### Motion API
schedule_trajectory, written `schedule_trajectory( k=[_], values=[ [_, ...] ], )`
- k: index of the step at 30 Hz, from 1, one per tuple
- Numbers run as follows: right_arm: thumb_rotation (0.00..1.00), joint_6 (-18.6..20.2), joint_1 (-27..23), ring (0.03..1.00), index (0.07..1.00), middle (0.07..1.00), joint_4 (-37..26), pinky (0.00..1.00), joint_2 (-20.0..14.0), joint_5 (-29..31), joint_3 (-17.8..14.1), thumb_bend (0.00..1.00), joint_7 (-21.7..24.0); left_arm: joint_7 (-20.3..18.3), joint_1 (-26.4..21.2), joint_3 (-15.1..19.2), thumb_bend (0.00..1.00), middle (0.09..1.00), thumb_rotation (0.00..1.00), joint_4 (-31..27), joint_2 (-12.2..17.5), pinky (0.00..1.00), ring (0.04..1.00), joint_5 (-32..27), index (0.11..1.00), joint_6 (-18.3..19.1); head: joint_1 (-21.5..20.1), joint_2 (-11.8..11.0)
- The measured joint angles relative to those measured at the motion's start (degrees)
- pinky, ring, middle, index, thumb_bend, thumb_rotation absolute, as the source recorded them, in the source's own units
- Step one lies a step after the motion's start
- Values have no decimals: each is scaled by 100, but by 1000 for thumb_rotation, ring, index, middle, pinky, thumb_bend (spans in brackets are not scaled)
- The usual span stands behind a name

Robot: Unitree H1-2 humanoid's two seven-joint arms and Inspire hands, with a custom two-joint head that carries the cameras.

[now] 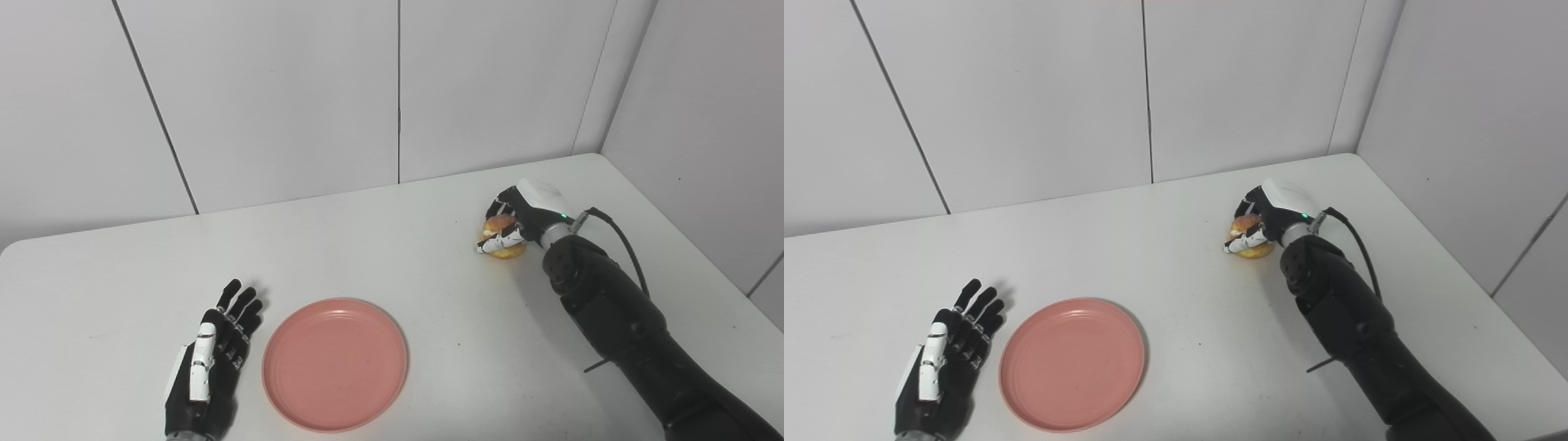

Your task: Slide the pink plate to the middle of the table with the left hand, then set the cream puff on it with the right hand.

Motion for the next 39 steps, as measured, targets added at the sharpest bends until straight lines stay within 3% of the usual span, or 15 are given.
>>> schedule_trajectory(
  k=[7,10,13,22,28,39],
  values=[
    [146,230,102,451,496,544,-996,355,-16,-285,47,493,261,46,10,-22,383,925,1000,-20,-11,955,925,99,915,-2,97,26],
    [143,255,190,364,489,440,-1394,279,-10,-370,76,495,442,56,14,-23,392,922,1000,-24,-33,949,922,150,913,-11,254,61],
    [144,292,257,319,489,398,-1830,244,33,-476,131,497,554,86,25,-22,397,920,1000,-39,-99,943,921,224,910,-16,316,70],
    [140,364,261,311,487,403,-2600,230,375,-737,446,497,1159,270,53,-44,400,913,1000,-79,-285,928,914,427,899,-44,677,132],
    [136,343,268,331,489,426,-3181,248,553,-813,720,498,1549,445,55,-123,398,906,1000,-83,-419,904,902,686,894,-96,1318,255],
    [136,186,402,377,492,476,-3350,286,947,-874,1194,499,1844,825,61,-323,400,908,1000,-52,-787,892,900,1052,899,-183,2152,448]
  ],
)
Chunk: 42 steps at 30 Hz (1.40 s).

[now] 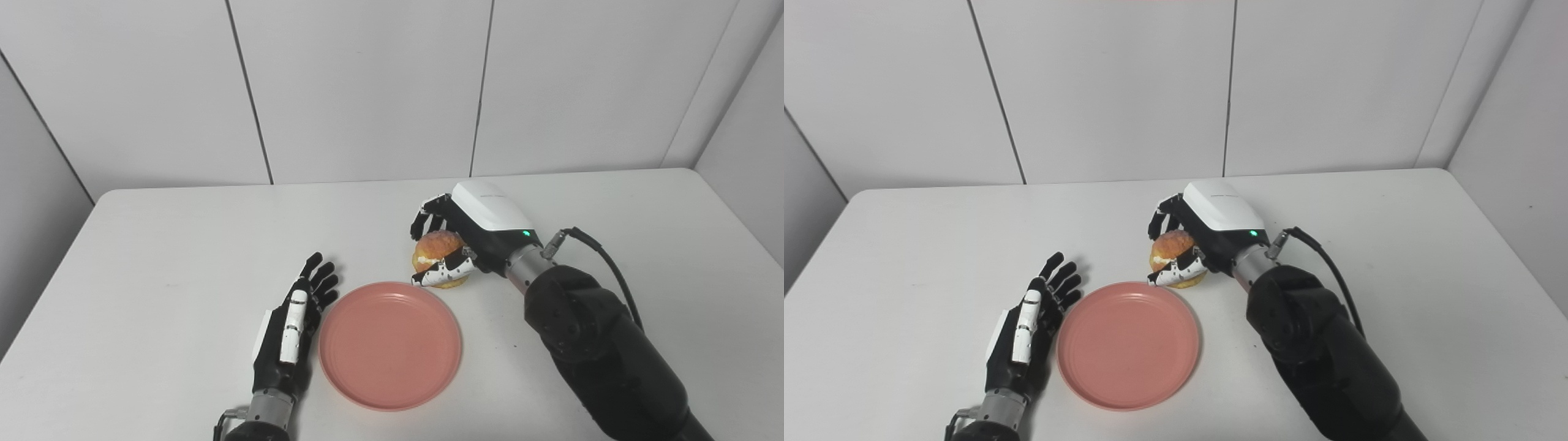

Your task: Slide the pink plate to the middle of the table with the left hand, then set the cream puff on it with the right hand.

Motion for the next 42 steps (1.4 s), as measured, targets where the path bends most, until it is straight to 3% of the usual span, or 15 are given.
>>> schedule_trajectory(
  k=[5,12,18,31,42],
  values=[
    [135,-142,79,327,490,422,98,248,71,-7,166,499,5,167,-18,-70,403,913,1000,45,-81,885,902,228,902,-53,213,71],
    [138,-156,277,390,492,483,421,303,187,-48,407,496,27,305,-40,-124,397,910,1000,78,-226,882,897,377,900,-80,362,176],
    [138,-375,300,377,493,478,668,288,263,-128,566,498,4,370,-64,-165,398,908,1000,106,-233,878,897,475,900,-109,423,211],
    [139,-688,477,387,493,489,1070,302,474,-238,697,499,-259,469,-65,-218,388,908,1000,102,-242,869,896,503,888,-110,450,317],
    [139,-790,483,337,493,446,1169,252,548,-243,723,501,-397,488,-65,-217,386,910,1000,99,-251,873,908,502,880,-116,459,361]
  ],
)
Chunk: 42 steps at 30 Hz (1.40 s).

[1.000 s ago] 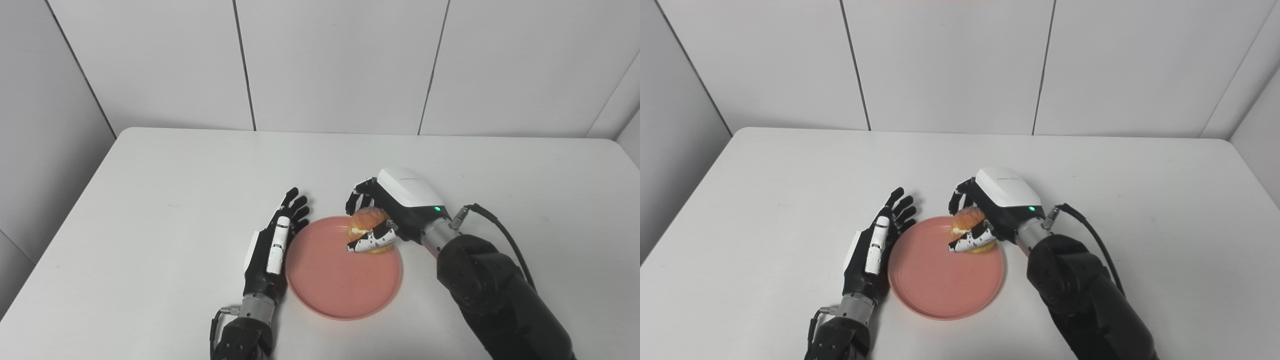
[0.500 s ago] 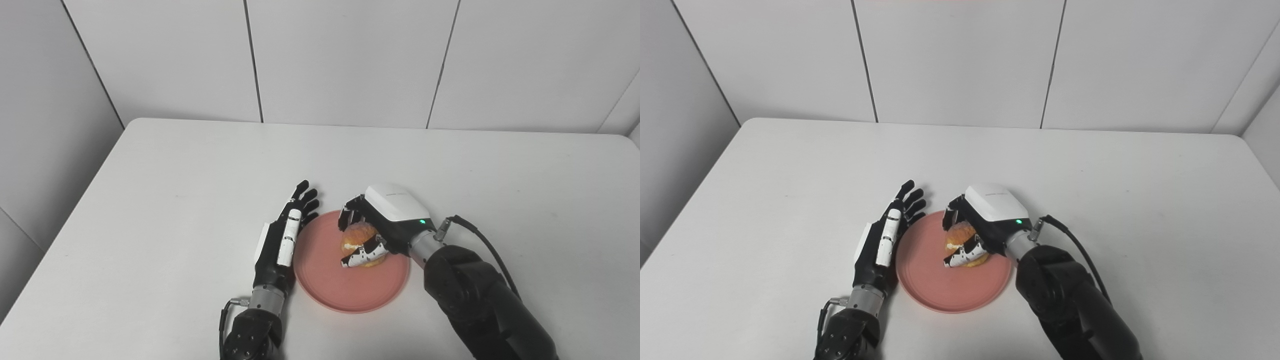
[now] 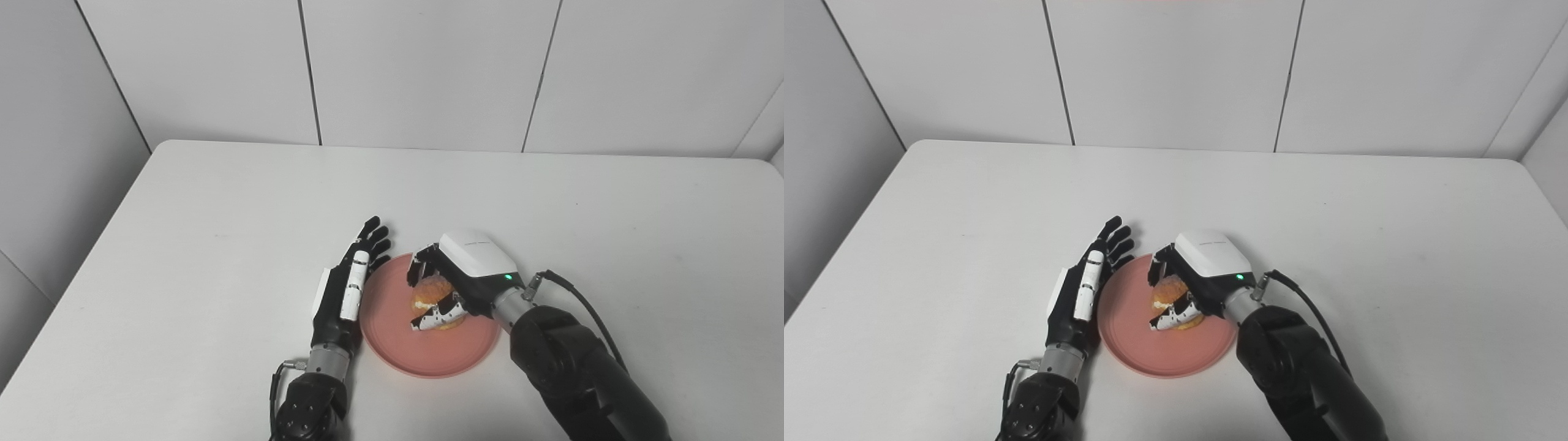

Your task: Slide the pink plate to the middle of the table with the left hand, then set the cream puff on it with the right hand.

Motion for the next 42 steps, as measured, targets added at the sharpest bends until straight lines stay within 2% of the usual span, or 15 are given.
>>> schedule_trajectory(
  k=[7,13,17,18,20,23,29,34,40,42],
  values=[
    [150,-1,58,323,488,428,-138,239,-4,-114,53,508,19,-1,-2,-3,379,910,1000,2,-6,884,914,-1,880,-2,-44,17],
    [160,-41,131,428,492,515,-346,352,-71,-402,134,515,90,-3,-4,-11,397,909,1000,2,-5,893,906,-1,887,-1,-44,18],
    [164,-143,136,495,496,627,-481,382,-179,-537,132,516,141,-5,-4,-11,406,913,1000,2,-5,900,908,-2,892,-1,-61,26],
    [280,-158,143,526,641,667,-530,399,-207,-562,131,642,170,-5,-4,-12,414,917,1000,2,-4,908,913,-2,895,-1,-62,26],
    [374,-171,149,578,766,723,-610,437,-236,-599,128,727,238,-6,-4,-15,416,917,1000,1,-3,915,914,-1,898,0,-62,26],
    [441,-174,158,637,846,780,-629,486,-247,-628,110,763,345,-6,-4,-18,413,913,1000,-1,-3,919,909,-1,901,2,-62,26],
    [533,-174,198,690,918,830,-734,541,-235,-617,-1,818,434,-6,-4,-20,411,914,1000,-5,-3,922,906,-2,905,6,-62,26],
    [577,-182,214,711,936,846,-798,569,-235,-542,-121,851,440,-7,-4,-19,403,911,1000,-17,-3,911,902,-14,905,16,-79,44],
    [658,-234,312,710,983,882,-996,521,-229,-310,-306,875,430,-8,-5,-19,419,912,1000,-7,1,908,907,-15,905,14,-105,44],
    [674,-237,343,726,993,893,-1109,537,-201,-159,-416,876,416,-12,-5,-20,425,914,1000,-4,2,906,910,-15,904,11,-114,44]
  ],
)
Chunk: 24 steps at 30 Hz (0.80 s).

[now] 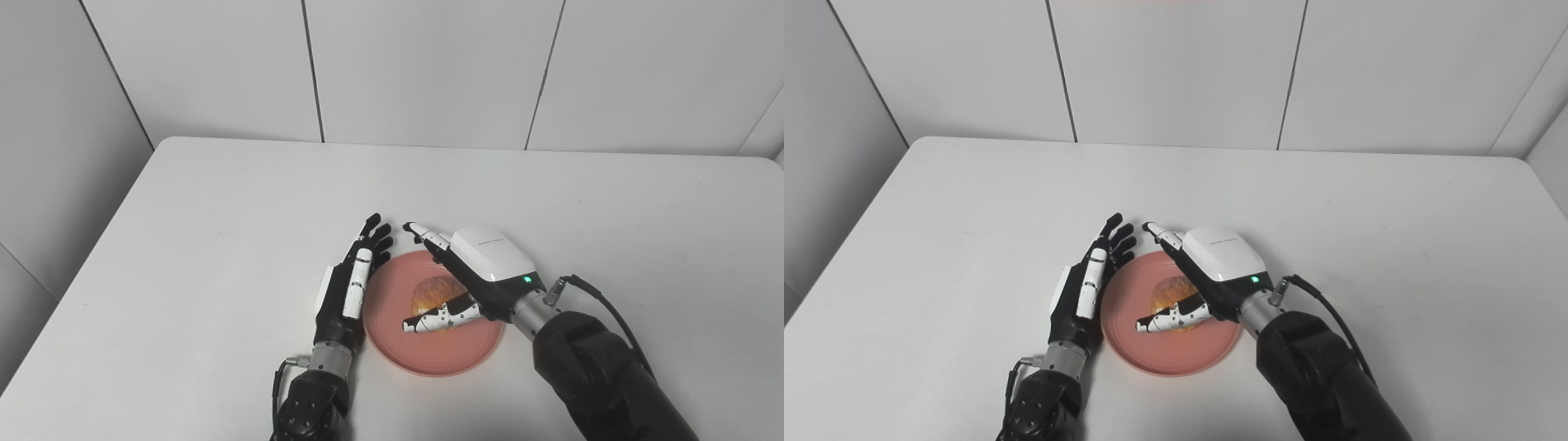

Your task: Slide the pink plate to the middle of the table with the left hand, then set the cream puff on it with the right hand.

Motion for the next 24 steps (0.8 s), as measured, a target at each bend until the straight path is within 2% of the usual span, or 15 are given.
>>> schedule_trajectory(
  k=[2,6,7,11,14,15,17,20,24],
  values=[
    [707,-8,70,745,998,907,-135,554,44,178,-162,873,-78,-10,-1,-1,424,910,1000,0,3,902,912,0,899,0,-26,-9],
    [741,-44,231,741,1000,919,-344,515,133,648,-602,867,-292,-20,-8,38,402,900,976,12,-8,894,906,-55,879,-8,-53,-44],
    [755,-44,274,794,1000,936,-350,577,151,780,-738,844,-326,-22,-12,52,404,903,991,20,-14,886,900,-87,885,-12,-61,-61],
    [816,-43,599,893,1000,973,-353,730,202,1440,-1335,820,-534,-22,-49,51,415,908,1000,71,-16,882,898,-86,899,-37,-70,-70],
    [867,-44,893,916,1000,982,-335,781,235,1857,-1702,814,-748,-22,-58,58,416,904,1000,79,-6,881,895,-85,899,-37,-97,-62],
    [946,-50,959,928,1000,991,-313,803,238,1941,-1779,797,-798,-21,-58,68,413,900,1000,78,0,878,890,-84,897,-37,-105,-62],
    [986,-91,1104,942,1000,997,-264,844,251,2108,-1899,794,-984,-20,-58,72,410,900,1000,79,2,878,889,-83,897,-36,-105,-53],
    [999,-221,1389,943,1000,999,-178,865,321,2414,-2095,784,-1229,-21,-57,71,406,903,1000,74,1,877,891,-84,898,-36,-97,-53],
    [1000,-368,1711,975,1000,1000,75,901,419,2875,-2185,794,-1401,-21,-53,80,401,904,1000,69,3,876,892,-84,899,-34,-79,-44]
  ],
)
